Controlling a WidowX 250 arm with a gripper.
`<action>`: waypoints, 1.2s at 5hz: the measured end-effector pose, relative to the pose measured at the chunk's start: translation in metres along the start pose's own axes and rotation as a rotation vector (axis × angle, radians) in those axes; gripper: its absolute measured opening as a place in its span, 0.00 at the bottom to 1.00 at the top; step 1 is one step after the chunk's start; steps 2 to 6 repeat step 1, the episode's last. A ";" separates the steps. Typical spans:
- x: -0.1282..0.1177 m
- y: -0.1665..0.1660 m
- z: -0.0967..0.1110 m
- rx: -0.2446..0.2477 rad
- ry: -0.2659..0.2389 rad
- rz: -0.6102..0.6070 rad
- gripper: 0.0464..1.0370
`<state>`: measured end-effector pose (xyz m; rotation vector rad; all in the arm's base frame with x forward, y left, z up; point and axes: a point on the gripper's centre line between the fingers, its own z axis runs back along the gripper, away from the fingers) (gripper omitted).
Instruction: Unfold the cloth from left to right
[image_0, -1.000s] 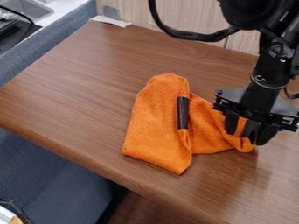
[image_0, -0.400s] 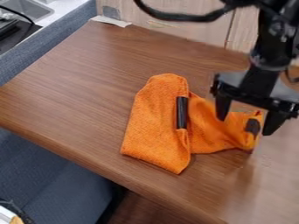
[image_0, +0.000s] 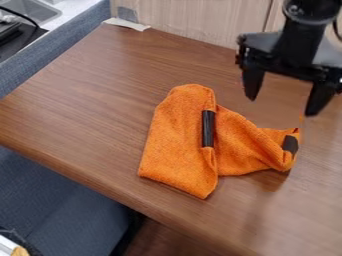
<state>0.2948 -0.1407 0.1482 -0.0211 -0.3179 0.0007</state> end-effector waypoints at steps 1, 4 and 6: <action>0.000 0.001 0.002 -0.002 -0.004 0.001 0.96; 0.000 0.001 0.002 -0.002 -0.004 0.001 0.96; 0.000 0.001 0.002 -0.002 -0.004 0.001 0.96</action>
